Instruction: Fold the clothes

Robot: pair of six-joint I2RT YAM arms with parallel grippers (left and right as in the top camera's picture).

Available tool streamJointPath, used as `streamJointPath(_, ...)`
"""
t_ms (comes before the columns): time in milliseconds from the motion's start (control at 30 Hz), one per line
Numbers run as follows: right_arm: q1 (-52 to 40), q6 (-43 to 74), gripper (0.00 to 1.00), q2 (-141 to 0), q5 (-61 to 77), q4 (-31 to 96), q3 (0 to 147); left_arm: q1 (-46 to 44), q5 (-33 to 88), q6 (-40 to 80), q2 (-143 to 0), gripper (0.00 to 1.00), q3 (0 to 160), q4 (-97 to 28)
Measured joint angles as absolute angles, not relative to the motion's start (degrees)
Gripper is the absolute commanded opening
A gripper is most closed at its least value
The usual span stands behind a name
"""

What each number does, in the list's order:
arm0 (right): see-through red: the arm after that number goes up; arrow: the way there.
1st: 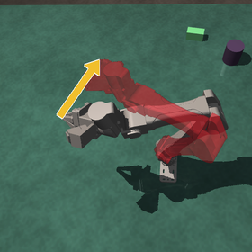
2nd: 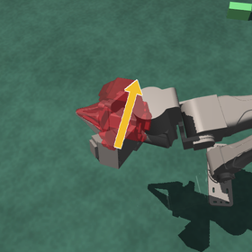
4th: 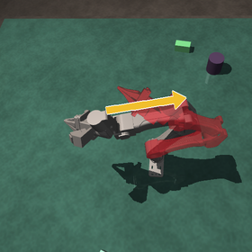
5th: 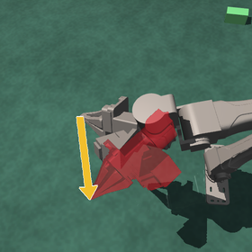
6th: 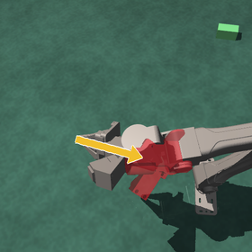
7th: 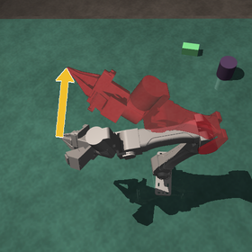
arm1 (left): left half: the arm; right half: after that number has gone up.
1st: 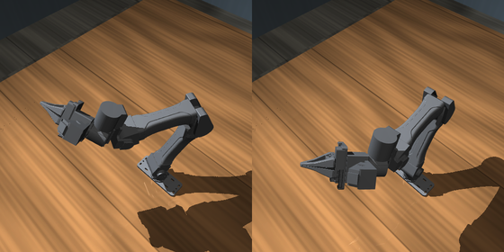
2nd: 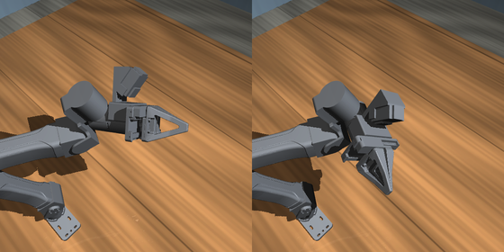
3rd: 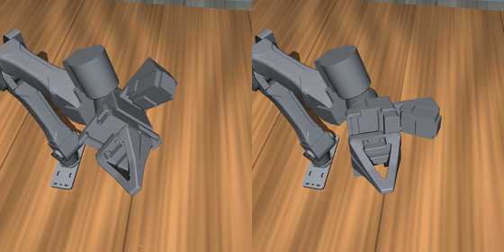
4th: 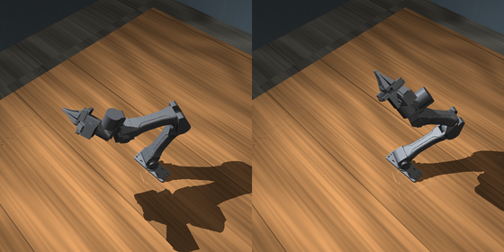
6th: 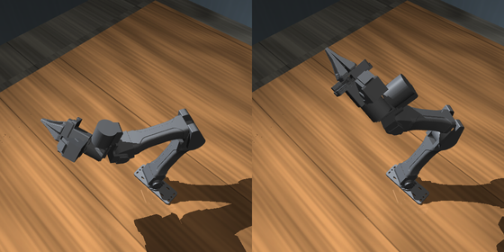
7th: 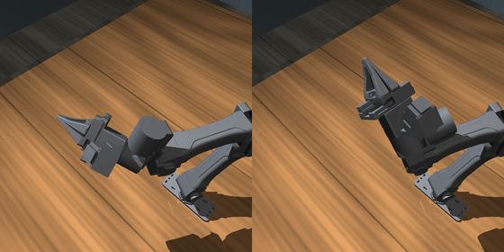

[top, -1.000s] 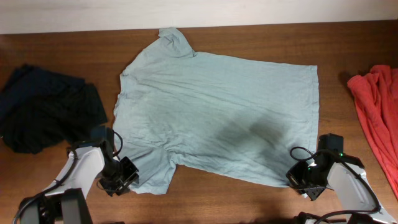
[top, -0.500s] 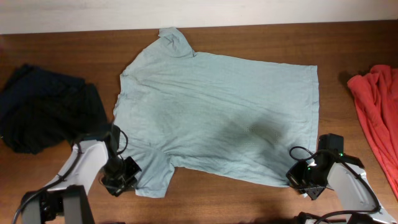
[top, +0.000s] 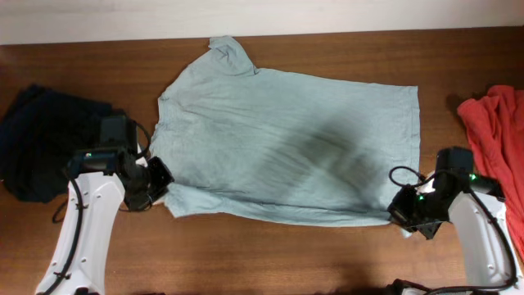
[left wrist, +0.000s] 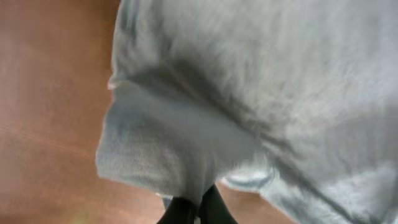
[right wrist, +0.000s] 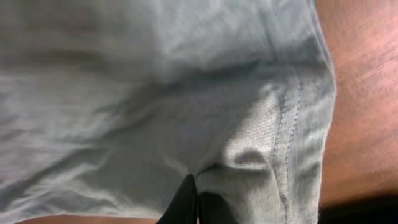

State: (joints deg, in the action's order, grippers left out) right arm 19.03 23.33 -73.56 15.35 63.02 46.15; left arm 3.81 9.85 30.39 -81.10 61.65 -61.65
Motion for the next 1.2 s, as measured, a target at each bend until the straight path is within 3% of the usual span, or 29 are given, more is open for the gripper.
streamJointPath(533,19.0,24.5,0.04,-84.3,23.2,44.8,46.8,2.9,15.8,29.1,-82.3,0.0,61.8,-33.8)
streamJointPath(1200,19.0,33.0,0.04,-84.8,22.1,32.2,46.9,-2.2,14.3,27.8,-92.2,0.0,61.8,-23.4)
